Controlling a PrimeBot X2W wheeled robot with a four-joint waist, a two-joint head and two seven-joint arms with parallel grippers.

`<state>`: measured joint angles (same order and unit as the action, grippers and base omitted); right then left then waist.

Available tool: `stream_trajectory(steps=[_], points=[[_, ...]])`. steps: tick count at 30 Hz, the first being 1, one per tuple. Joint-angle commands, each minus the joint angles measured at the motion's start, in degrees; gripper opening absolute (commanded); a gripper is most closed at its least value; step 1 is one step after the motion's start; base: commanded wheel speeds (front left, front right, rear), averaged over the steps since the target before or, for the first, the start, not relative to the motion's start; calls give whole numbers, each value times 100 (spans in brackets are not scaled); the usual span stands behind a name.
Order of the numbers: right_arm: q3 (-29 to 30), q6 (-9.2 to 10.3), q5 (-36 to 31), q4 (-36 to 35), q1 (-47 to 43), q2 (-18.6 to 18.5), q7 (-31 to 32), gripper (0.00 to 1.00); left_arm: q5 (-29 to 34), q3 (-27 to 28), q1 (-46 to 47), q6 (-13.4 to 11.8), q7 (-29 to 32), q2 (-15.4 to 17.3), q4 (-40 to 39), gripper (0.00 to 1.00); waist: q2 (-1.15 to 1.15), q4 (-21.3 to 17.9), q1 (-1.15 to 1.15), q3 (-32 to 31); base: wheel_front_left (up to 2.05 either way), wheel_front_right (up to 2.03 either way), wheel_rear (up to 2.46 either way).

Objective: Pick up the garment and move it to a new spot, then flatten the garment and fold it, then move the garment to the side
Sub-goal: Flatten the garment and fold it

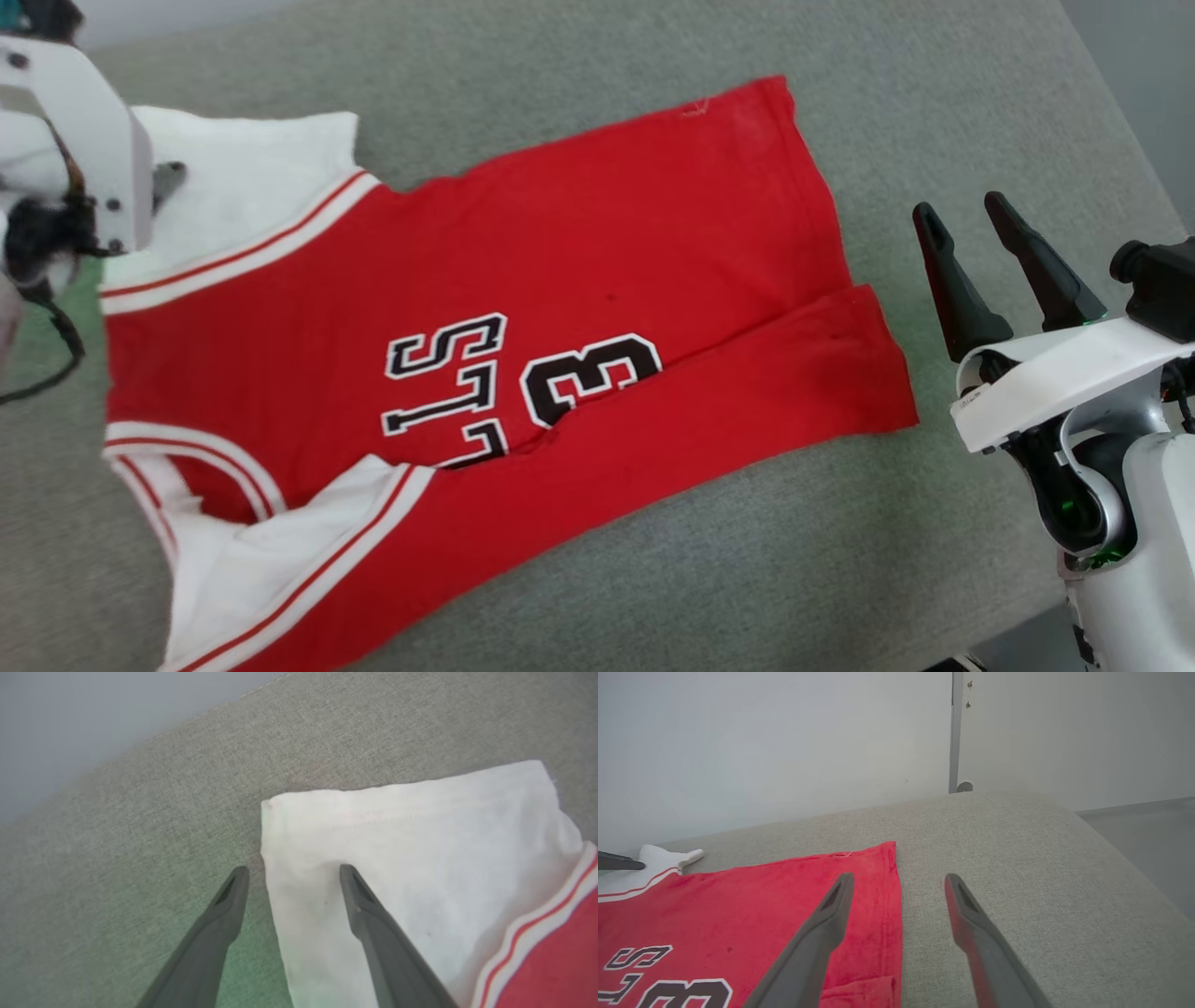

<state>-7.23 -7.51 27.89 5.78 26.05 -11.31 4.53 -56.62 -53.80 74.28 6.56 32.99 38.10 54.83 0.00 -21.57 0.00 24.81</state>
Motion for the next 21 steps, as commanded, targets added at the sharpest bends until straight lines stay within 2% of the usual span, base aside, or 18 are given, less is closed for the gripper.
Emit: stream_trajectory(steps=[1, 4, 5, 6, 7, 10, 14, 20, 21], points=[[13, 4, 39, -7, -43, -20, -28, 100, -24, -20, 68, 35, 72, -11, 64, 100, 0, -228, 0, 252, 0, 0, 0], [28, 4, 112, 1, -43, -51, -1, 100, -27, -115, 126, 63, 310, -98, 189, 100, 0, -214, 0, 304, 0, 0, 0], [7, 4, 135, 13, -20, -67, 38, 100, -73, -119, 122, 67, 371, -129, 214, 49, 0, -196, 0, 319, 0, 0, 0], [-26, 4, 156, 21, 20, -91, 73, 100, -112, -126, 119, 75, 427, -172, 223, 7, 0, -172, 0, 331, 0, 0, 0], [-62, 4, 174, 33, 79, -128, 133, 100, -162, -128, 119, 84, 460, -223, 225, 0, 0, -141, 0, 343, 0, 0, 0], [-272, 4, 284, 101, 307, -264, 461, 100, -246, -147, 136, 99, 481, -331, 194, 0, 0, -15, 0, 373, 0, 0, 0], [-702, 4, 525, 389, 930, -545, 1206, 100, -292, -215, 216, 111, 419, -498, 50, 0, 0, 192, 0, 439, 0, 0, 0], [-939, 4, 747, 1558, 2197, -694, 2256, 100, -381, -381, 292, 115, 261, -718, -270, 0, 0, 527, 0, 535, 0, 0, 0], [-939, 4, 747, 1558, 2197, -694, 2256, 100, -381, -381, 292, 115, 261, -718, -270, 0, 0, 527, 0, 535, 0, 0, 0]])
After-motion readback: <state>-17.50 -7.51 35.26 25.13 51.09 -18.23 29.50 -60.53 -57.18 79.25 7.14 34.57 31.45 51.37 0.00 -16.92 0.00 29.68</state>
